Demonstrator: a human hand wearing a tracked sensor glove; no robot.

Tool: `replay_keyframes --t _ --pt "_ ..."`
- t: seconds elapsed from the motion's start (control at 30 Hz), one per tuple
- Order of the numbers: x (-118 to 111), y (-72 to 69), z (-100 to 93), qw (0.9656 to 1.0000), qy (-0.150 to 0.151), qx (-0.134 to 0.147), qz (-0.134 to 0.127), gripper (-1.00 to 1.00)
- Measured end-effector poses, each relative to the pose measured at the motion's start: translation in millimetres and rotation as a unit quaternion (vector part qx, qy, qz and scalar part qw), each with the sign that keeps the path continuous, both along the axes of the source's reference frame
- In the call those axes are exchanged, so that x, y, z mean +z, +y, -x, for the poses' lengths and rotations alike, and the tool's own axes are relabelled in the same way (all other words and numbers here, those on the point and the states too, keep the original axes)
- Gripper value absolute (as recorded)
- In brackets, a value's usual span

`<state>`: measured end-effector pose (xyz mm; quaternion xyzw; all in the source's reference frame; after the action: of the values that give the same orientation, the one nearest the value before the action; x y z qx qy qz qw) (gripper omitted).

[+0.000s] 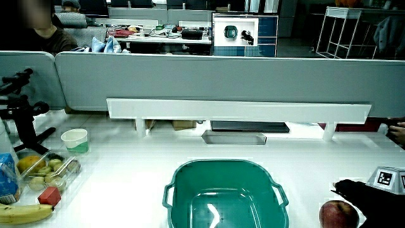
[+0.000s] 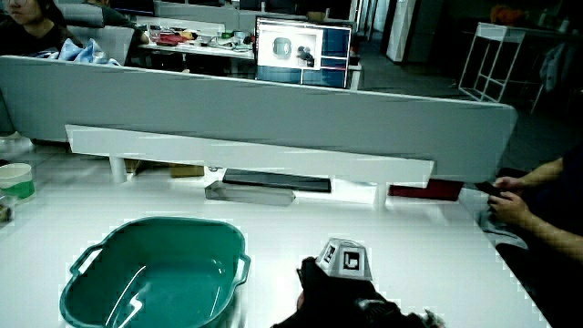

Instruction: Pick apple from desk

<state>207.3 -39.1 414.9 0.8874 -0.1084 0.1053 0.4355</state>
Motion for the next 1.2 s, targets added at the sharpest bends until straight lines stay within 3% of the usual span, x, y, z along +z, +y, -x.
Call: replay_keyframes --t 0.43,0.83,1.1,1.2 --pt "33.3 -23.0 -22.9 0.9984 0.016 0.043 0.032 0.00" --pt "58.2 -31.9 -33.4 0.9953 0.029 0.063 0.067 0.00" --pt "61.7 -31.5 -35.7 0.9964 0.023 0.064 0.050 0.00" --pt "62.5 -31.3 -36.3 0.9965 0.017 0.068 0.045 0.10"
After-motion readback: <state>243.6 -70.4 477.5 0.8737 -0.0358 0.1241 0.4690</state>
